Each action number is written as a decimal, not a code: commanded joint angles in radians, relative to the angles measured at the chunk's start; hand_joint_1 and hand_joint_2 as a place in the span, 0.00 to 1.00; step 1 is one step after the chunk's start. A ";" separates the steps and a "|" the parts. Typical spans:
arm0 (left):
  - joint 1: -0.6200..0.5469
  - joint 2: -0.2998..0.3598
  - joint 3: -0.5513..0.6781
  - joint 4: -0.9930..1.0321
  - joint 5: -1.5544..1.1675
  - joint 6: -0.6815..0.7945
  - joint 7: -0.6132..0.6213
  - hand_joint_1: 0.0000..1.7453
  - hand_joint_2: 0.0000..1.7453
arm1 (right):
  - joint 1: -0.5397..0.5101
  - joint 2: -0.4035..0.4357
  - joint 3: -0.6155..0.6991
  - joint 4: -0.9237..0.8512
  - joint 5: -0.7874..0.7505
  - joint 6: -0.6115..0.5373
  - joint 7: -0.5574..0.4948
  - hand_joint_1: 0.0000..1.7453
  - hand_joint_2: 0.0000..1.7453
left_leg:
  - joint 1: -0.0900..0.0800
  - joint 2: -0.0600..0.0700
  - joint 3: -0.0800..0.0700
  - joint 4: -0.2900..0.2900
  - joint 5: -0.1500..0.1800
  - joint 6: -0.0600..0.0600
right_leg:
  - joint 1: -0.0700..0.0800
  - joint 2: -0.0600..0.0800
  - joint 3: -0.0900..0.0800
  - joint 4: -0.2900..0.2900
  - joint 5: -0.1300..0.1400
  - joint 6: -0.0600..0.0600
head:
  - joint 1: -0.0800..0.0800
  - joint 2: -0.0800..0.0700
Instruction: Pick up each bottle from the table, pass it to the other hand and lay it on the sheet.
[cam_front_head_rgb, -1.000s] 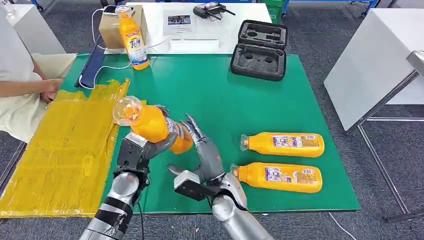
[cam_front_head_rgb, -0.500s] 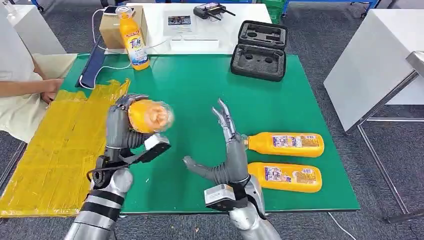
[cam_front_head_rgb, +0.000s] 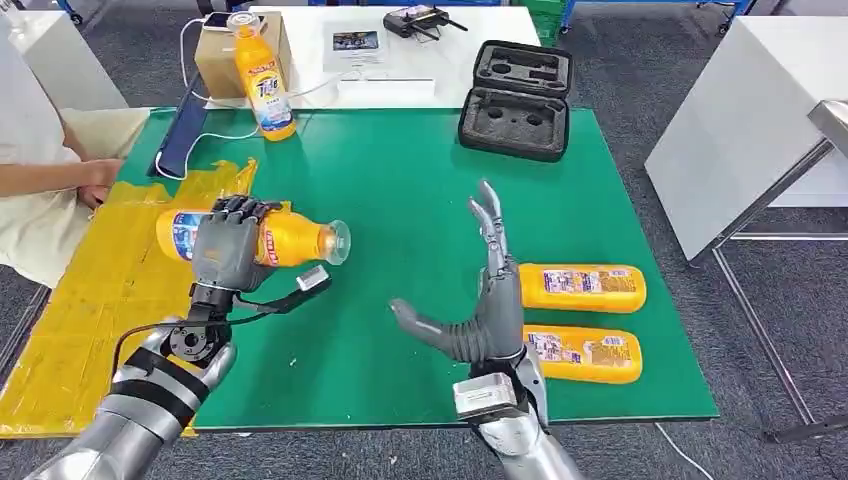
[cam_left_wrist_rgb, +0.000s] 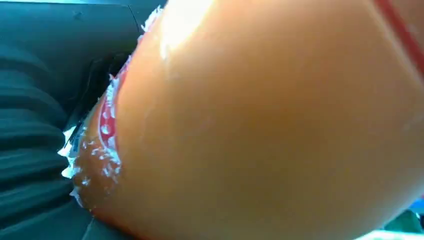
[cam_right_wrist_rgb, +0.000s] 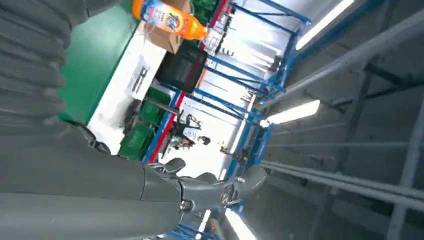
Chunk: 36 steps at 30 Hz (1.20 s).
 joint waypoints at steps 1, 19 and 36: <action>-0.158 -0.012 -0.048 0.533 0.000 0.003 -0.053 1.00 1.00 | 0.030 -0.030 -0.104 -0.190 -0.204 0.053 -0.035 0.00 1.00 | -0.001 -0.003 0.007 -0.002 -0.002 -0.001 | -0.001 -0.001 0.008 -0.001 -0.003 -0.001 | 0.000 0.000; -0.151 0.009 0.228 0.727 0.069 -0.098 -0.129 0.00 1.00 | -0.019 -0.051 -0.026 -0.107 -0.172 0.078 -0.035 0.00 1.00 | 0.001 0.001 0.004 -0.001 -0.001 -0.001 | 0.001 0.003 0.006 -0.001 -0.001 -0.001 | 0.000 0.000; -0.155 -0.001 0.246 0.735 0.061 -0.135 -0.132 0.00 1.00 | -0.027 -0.053 -0.021 -0.098 -0.164 0.076 -0.027 0.00 1.00 | 0.001 0.000 0.006 -0.001 -0.001 -0.002 | 0.001 0.002 0.007 0.000 -0.001 -0.001 | 0.000 0.000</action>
